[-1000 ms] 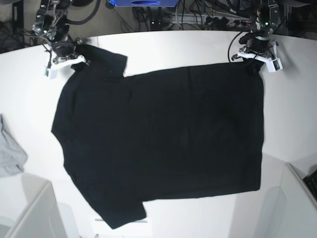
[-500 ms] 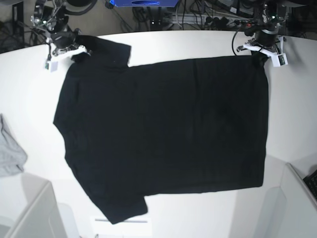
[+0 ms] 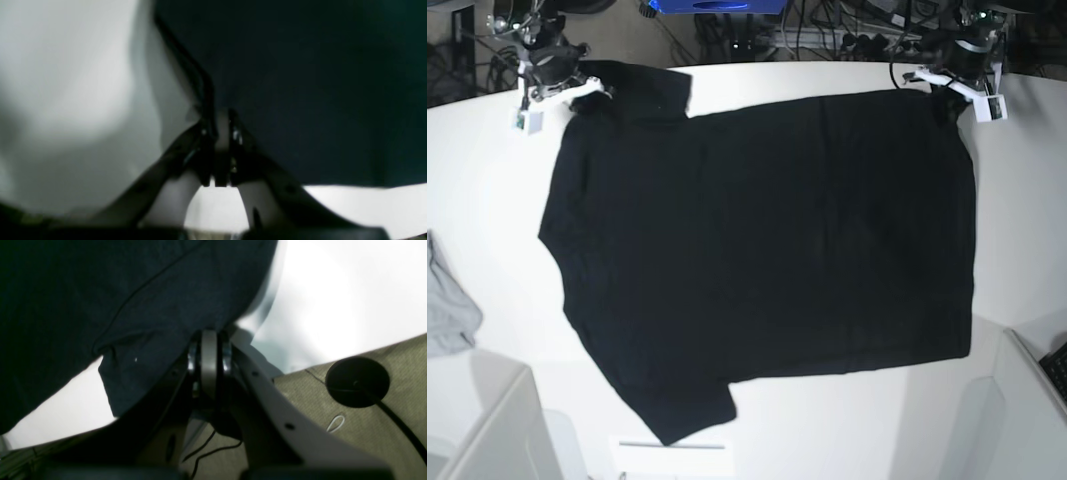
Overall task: Fold the T-shirt properly
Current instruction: 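Close both grippers on the T-shirt edge, then lift the gripped edge and pull the shirt toward the arm bases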
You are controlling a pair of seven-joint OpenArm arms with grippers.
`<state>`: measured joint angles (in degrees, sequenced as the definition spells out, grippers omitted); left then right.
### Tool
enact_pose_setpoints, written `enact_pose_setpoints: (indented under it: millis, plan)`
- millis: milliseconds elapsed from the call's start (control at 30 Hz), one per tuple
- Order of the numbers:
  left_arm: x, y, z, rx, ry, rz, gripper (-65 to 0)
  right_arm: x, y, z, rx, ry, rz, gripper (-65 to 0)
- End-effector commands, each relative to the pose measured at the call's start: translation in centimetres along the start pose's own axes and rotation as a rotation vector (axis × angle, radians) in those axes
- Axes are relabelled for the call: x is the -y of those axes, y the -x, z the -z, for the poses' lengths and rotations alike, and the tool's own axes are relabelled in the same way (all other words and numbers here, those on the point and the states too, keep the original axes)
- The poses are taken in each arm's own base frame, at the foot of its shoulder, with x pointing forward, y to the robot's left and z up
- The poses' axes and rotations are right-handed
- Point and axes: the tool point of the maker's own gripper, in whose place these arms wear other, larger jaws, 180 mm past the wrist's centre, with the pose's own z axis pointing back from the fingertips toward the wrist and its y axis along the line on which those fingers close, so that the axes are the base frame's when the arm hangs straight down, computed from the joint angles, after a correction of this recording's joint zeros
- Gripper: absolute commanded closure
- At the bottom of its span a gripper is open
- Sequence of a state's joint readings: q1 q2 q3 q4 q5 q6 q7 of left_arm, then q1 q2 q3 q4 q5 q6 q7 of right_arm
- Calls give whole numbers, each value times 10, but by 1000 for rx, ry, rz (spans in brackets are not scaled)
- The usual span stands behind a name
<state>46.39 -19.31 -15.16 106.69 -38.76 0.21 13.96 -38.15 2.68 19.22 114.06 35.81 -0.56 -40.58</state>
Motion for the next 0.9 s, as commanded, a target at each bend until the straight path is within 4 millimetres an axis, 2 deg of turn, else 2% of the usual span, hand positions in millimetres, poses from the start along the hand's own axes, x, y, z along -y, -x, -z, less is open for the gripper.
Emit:
enact_pose_setpoints:
  millis: [0,233,500,600,867]
  plan:
    - [1,-11,-2,34,6,15,0,-7,-16,-2,50,-24,-12,0]
    - [7,-27,5,80,19,6,0,-23,-55,6,136,-63,-26,0]
    - [14,-50,16,144,34,-5,0,-50,-94,14,193,-125,-45,0]
    - [17,-52,25,98,40,-8,0,-61,-110,20,190,-151,-50,0]
    - [-6,-77,40,47,-50,-145,0,-75,-138,46,172,-188,-23,0]
